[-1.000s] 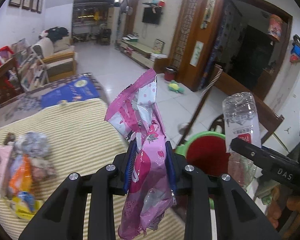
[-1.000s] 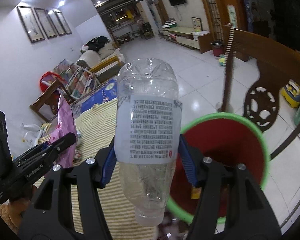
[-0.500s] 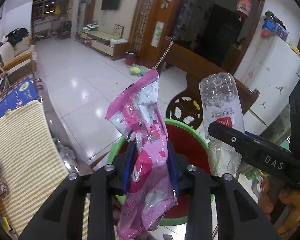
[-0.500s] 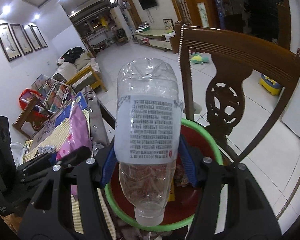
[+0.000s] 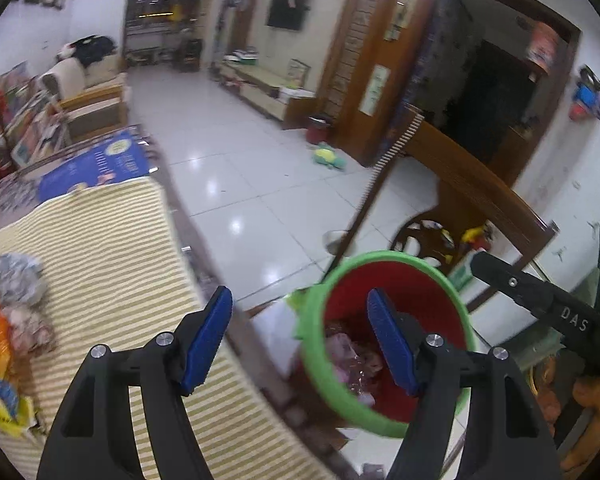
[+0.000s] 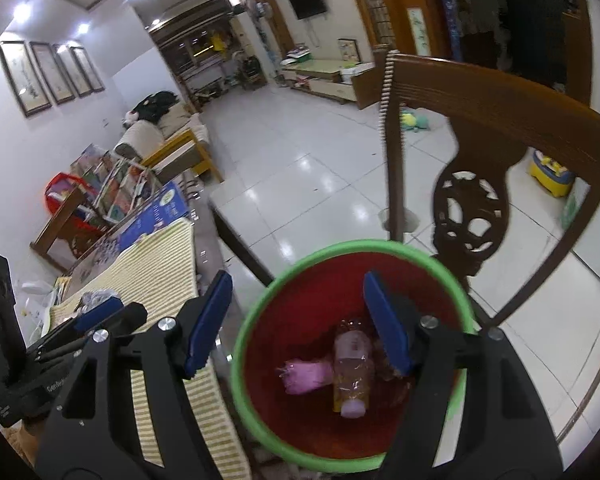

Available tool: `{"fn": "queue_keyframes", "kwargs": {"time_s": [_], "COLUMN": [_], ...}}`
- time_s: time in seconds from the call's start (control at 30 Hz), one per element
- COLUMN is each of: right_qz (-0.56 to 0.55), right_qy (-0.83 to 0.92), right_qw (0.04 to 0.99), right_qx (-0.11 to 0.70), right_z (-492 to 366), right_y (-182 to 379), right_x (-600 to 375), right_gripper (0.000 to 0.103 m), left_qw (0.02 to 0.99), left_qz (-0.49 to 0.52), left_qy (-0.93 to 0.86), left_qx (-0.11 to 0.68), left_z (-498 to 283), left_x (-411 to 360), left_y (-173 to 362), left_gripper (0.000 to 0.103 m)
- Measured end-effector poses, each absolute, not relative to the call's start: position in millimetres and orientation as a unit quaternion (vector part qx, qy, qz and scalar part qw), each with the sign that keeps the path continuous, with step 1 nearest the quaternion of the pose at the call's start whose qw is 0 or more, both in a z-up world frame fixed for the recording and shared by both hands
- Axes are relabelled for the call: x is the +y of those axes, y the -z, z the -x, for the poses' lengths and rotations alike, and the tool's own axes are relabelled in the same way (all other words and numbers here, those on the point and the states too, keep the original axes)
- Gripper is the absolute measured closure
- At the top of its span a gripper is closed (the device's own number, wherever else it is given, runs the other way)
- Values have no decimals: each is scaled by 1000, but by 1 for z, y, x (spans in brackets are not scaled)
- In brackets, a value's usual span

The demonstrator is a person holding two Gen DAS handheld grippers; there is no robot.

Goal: Collect trash
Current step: 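Grasp the pink package with the left tool while the right tool grasps the orange snack bag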

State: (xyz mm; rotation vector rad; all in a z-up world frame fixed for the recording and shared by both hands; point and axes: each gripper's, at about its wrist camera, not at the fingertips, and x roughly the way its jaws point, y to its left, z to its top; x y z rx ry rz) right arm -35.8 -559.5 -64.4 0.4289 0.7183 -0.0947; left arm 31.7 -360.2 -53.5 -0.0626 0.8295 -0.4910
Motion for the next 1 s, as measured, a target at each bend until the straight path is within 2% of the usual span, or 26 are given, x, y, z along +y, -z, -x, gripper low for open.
{"fn": "queue_keyframes", "kwargs": {"time_s": [0.23,0.47,0.73,0.87,0.93,1.0], "right_qz": [-185,-162,-152,-156,-155,-154], "right_qy": [-7,-47,-46,-37,-35,-34], "right_qw": [912,910,898,898,897,896], "right_qx": [365,380,411,410,412,415], "right_z": [13,0,2,1,1,-1], "right_y": [66,64,76,77,78,79], "right_x": [-490,-405,-332,-304,-292,-281], "right_gripper": [36,34,33,32,31,31], "left_qw": [903,917,881,839,838,829], "left_qz": [53,61,120,167,154,166], "left_qy": [163,49,-41,1,10,31], "left_qx": [393,391,456,517,523,533], "left_z": [-30,-41,-77,-105,-114,-123], "left_x": [-277,-146,-5,25,29,36], "left_y": [56,59,94,126,130,135], "left_gripper": [36,36,36,35,28,28]}}
